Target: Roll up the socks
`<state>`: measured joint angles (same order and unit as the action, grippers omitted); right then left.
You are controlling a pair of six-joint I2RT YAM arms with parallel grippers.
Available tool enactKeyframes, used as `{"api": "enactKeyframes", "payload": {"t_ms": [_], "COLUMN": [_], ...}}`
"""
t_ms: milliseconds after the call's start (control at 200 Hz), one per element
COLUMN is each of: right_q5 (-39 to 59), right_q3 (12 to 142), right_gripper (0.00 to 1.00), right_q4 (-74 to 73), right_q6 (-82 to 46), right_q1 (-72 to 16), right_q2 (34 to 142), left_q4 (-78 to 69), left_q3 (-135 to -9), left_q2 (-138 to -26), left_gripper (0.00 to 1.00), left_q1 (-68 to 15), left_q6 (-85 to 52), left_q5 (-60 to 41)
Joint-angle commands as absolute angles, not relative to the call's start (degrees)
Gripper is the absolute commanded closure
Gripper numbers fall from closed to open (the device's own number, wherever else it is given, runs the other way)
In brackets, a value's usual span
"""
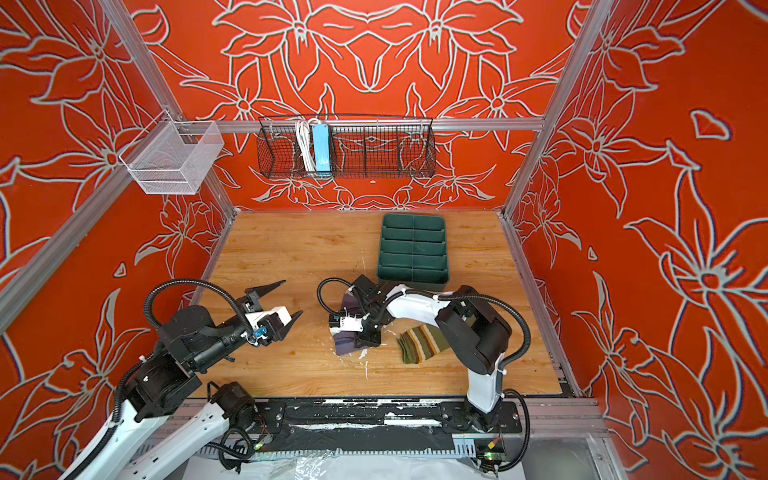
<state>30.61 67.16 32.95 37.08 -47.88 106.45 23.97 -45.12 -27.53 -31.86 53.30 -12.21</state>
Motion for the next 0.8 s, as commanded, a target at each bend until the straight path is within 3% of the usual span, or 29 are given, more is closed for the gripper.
{"api": "enactKeyframes", "payload": {"t_ms": [0, 165, 460, 621, 796], "right_q5": [35.0, 34.1, 33.9, 33.0, 33.7], "right_q3": [69.6, 71.6, 69.7, 70.1, 70.2], "right_gripper": [1.0, 1.0, 1.0, 1.0, 1.0], "right_q4": [40.5, 41.2, 37.3, 36.8, 36.6], "right_q6": [38.7, 39.0, 37.4, 37.2, 37.1], "right_q1": [-47.3, -46.5, -45.5, -45.3, -45.3], "right_q2": [109.6, 111.2, 111.1, 111.7, 111.7], "left_q4": [34.7, 34.0, 18.0, 10.8, 9.5], "left_q3": [-45.2, -42.1, -35.8, -33.3, -32.8], "left_q2": [-33.0, -42.6, -59.8, -69.6, -75.9], "left_gripper": [0.23, 0.23, 0.3, 0.35, 0.37], "left_q1": [-32.3, -43.4, -61.7, -66.7, -66.9], "left_q6": [61.7, 61.0, 40.2, 29.9, 23.4], "left_q5": [-25.5, -16.6, 6.0, 17.5, 31.4]}}
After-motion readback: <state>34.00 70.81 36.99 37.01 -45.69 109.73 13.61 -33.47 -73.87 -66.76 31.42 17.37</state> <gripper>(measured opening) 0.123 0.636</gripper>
